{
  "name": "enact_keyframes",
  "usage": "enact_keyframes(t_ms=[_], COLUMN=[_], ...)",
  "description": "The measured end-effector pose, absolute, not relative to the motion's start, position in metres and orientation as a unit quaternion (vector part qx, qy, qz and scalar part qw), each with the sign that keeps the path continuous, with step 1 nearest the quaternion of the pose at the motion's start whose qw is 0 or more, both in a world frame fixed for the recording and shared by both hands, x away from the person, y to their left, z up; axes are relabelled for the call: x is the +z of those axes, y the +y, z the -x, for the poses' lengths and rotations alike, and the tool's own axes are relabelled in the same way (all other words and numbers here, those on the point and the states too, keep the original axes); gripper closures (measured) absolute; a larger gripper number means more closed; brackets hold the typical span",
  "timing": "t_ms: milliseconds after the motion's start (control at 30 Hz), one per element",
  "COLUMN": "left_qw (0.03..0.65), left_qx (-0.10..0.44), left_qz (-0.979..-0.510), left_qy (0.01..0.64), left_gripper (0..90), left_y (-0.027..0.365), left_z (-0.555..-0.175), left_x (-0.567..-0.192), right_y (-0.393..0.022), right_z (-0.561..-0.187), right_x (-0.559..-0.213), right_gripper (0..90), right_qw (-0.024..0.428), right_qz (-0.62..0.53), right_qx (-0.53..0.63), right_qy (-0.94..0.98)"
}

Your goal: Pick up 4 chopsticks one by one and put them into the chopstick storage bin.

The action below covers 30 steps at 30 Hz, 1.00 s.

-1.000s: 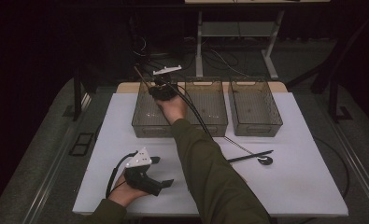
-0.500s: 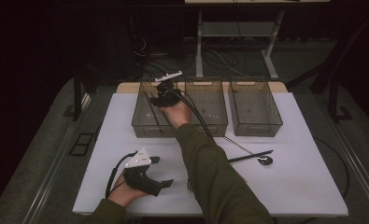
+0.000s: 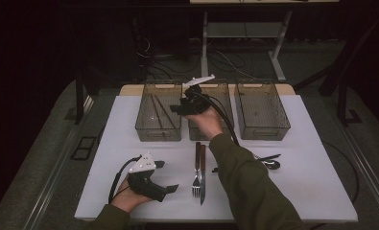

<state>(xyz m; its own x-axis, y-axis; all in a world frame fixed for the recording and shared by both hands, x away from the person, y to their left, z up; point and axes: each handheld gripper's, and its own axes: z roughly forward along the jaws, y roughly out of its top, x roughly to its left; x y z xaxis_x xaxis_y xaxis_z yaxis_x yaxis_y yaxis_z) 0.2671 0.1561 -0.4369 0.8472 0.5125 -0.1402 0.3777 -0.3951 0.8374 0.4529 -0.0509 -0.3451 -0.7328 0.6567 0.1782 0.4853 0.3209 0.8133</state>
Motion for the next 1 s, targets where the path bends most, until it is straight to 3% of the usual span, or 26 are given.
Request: enact_keyframes(t_ms=[500,1000], left_qw=[0.483,0.484], left_qx=[0.065,0.06], left_qz=[-0.831,-0.83], left_qy=[0.269,0.27], left_gripper=[0.9,0.9], left_y=[0.156,0.155], left_z=[-0.267,-0.267], left_x=[-0.438,-0.439], right_y=[-0.127,-0.173], right_z=[-0.406,-0.357], right_x=[-0.344,-0.372], right_gripper=[44.0,60.4], right_qw=[0.07,0.059], right_qz=[-0.326,-0.328], right_qx=[0.481,0.457], right_qy=[0.811,0.825])
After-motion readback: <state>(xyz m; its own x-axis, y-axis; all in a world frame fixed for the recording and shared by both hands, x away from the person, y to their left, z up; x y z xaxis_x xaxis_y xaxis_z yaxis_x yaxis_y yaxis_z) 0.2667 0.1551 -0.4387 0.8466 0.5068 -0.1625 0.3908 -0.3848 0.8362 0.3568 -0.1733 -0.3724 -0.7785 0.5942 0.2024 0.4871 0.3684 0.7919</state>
